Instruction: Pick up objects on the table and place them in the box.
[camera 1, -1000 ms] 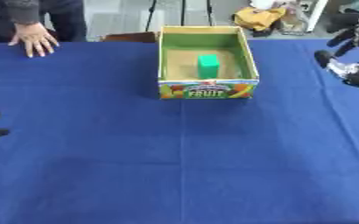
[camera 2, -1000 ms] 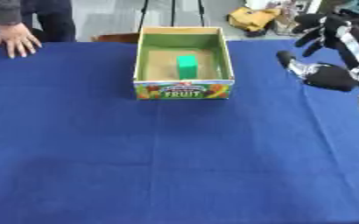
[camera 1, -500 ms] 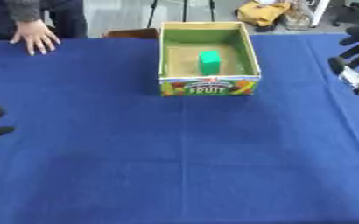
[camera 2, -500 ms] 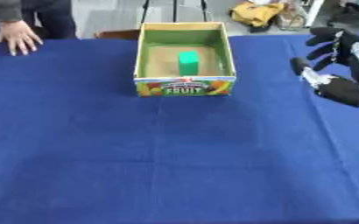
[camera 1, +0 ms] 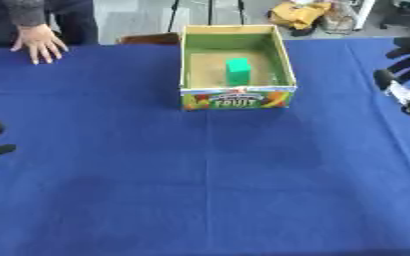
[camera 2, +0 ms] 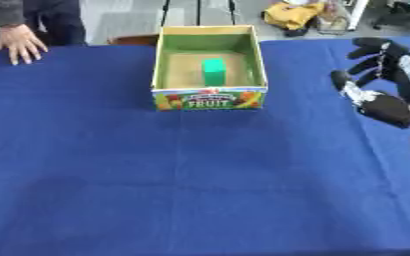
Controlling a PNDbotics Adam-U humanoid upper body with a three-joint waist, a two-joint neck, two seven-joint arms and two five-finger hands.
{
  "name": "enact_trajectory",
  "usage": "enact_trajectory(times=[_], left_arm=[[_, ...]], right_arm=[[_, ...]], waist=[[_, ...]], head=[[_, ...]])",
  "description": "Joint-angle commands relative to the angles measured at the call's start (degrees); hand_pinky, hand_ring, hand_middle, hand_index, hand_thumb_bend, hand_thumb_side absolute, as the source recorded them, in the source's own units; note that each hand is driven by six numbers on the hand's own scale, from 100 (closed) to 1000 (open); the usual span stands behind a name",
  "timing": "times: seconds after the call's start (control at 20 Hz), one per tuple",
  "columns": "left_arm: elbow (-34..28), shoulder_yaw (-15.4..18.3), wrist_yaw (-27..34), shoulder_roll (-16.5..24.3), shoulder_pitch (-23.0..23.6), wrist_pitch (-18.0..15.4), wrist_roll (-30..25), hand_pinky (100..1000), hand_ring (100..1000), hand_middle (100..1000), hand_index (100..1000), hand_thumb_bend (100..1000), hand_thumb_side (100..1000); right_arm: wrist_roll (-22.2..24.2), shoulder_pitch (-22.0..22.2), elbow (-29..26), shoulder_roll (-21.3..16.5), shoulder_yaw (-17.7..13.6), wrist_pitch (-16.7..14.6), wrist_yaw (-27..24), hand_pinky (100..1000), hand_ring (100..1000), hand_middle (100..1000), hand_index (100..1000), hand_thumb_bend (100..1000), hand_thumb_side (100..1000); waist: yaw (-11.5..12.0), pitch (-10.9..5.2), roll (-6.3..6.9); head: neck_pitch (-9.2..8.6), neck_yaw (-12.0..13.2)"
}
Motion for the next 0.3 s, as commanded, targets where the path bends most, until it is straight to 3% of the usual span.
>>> enact_trajectory(times=[0.05, 0.3], left_arm=[[-0.73, 0.44, -0.11, 0.86, -0.44, -0.07, 0.10, 667, 828, 717, 761, 620, 702], [-0.69, 0.41, -0.10, 0.84, -0.40, -0.07, 0.04, 667, 829, 717, 761, 619, 702]], right_arm=[[-0.14, -0.26, -0.81, -0.74, -0.81, 0.06, -0.23, 521, 639, 689, 865, 377, 468], [-0.18, -0.01, -0.61, -0.22, -0.87, 0.07, -0.29, 521, 638, 687, 864, 377, 469]], waist=[[-0.20, -1.03, -0.07], [0.12, -1.30, -0.30]], head=[[0.46, -0.12], [0.52, -0.52]])
